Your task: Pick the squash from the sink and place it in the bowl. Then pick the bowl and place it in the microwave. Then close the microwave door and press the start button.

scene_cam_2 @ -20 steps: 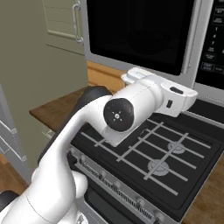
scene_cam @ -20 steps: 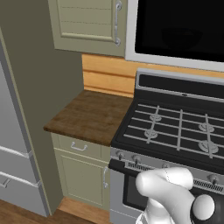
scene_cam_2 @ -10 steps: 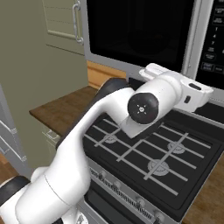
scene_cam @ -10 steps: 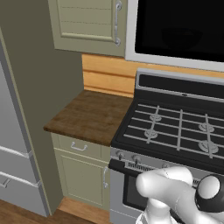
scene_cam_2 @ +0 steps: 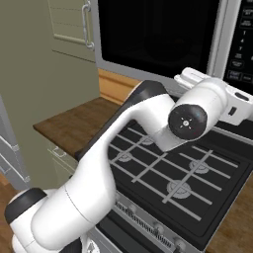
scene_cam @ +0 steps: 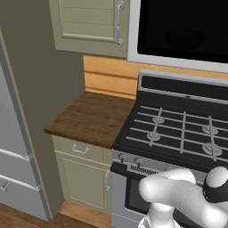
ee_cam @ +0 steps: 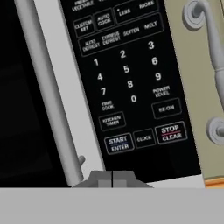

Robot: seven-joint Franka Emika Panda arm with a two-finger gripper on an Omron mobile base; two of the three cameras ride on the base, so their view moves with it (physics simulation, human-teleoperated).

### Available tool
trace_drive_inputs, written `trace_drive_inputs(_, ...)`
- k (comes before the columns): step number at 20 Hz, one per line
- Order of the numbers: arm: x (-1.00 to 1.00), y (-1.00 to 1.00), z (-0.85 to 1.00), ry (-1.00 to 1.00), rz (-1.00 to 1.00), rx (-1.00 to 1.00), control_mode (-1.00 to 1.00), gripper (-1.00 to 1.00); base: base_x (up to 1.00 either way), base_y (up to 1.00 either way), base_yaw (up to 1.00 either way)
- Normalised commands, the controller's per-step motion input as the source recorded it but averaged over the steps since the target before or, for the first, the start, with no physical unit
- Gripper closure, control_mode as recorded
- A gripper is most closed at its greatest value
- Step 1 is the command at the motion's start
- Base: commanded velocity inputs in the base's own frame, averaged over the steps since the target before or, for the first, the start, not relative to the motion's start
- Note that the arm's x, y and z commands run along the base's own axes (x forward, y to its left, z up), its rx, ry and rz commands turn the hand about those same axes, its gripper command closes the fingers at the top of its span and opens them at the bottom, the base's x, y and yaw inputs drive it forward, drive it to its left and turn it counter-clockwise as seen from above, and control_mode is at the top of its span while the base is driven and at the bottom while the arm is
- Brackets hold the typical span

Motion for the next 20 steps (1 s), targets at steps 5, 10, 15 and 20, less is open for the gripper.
trace_drive_inputs(5, 0.03, 0.0, 0.0, 0.0, 0.0, 0.0, -1.0, 1.0, 0.0, 0.0, 0.0)
trace_drive_inputs(10, 0.28, 0.0, 0.0, 0.08, -0.01, 0.0, -1.0, 1.0, 0.0, 0.0, 0.0)
trace_drive_inputs(15, 0.24, -0.12, 0.0, 0.02, 0.0, 0.0, -1.0, 1.0, 0.0, 0.0, 0.0)
trace_drive_inputs(20, 0.06, -0.17, 0.0, 0.0, 0.0, 0.0, -1.0, 1.0, 0.0, 0.0, 0.0)
